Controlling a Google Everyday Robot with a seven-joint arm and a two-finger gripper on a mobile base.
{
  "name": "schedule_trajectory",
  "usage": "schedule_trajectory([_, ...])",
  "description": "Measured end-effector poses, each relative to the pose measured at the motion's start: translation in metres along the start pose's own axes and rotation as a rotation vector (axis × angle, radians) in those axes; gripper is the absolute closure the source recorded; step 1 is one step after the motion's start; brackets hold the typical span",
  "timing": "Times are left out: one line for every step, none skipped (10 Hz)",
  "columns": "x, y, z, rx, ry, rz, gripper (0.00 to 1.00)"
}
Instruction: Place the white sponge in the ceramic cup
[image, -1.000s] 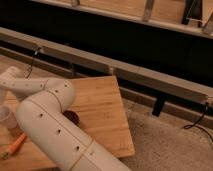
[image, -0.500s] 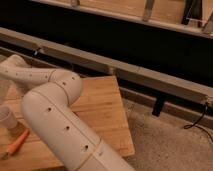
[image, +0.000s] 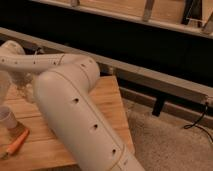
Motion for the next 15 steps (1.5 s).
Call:
schedule_trajectory([0.004, 0.006, -0.016, -0.019, -0.033, -0.004, 0.97])
schedule_trajectory([0.009, 0.012, -0.033, -0.040, -0.070, -0.012, 0.97])
schedule_trajectory([0.015, 0.020, -0.047, -0.063, -0.105, -0.024, 0.97])
schedule_trajectory([0.020, 0.028, -0.059, -0.087, -0.134, -0.039, 0.97])
schedule_trajectory([0.025, 0.035, -0.066, -0.104, -0.155, -0.056, 0.97])
schedule_trajectory([0.030, 0.044, -0.072, -0.121, -0.173, -0.075, 0.97])
schedule_trajectory([0.033, 0.055, -0.077, -0.137, -0.200, -0.102, 0.97])
schedule_trajectory([0.036, 0.063, -0.080, -0.151, -0.222, -0.123, 0.97])
schedule_trajectory([0.038, 0.068, -0.082, -0.160, -0.241, -0.137, 0.97])
schedule_trajectory([0.040, 0.074, -0.083, -0.173, -0.267, -0.155, 0.97])
schedule_trajectory([0.040, 0.078, -0.084, -0.181, -0.284, -0.163, 0.97])
schedule_trajectory([0.040, 0.081, -0.085, -0.190, -0.301, -0.169, 0.97])
schedule_trajectory([0.041, 0.085, -0.085, -0.200, -0.320, -0.178, 0.97])
schedule_trajectory([0.041, 0.088, -0.086, -0.207, -0.334, -0.185, 0.97])
schedule_trajectory([0.041, 0.090, -0.083, -0.212, -0.339, -0.189, 0.97])
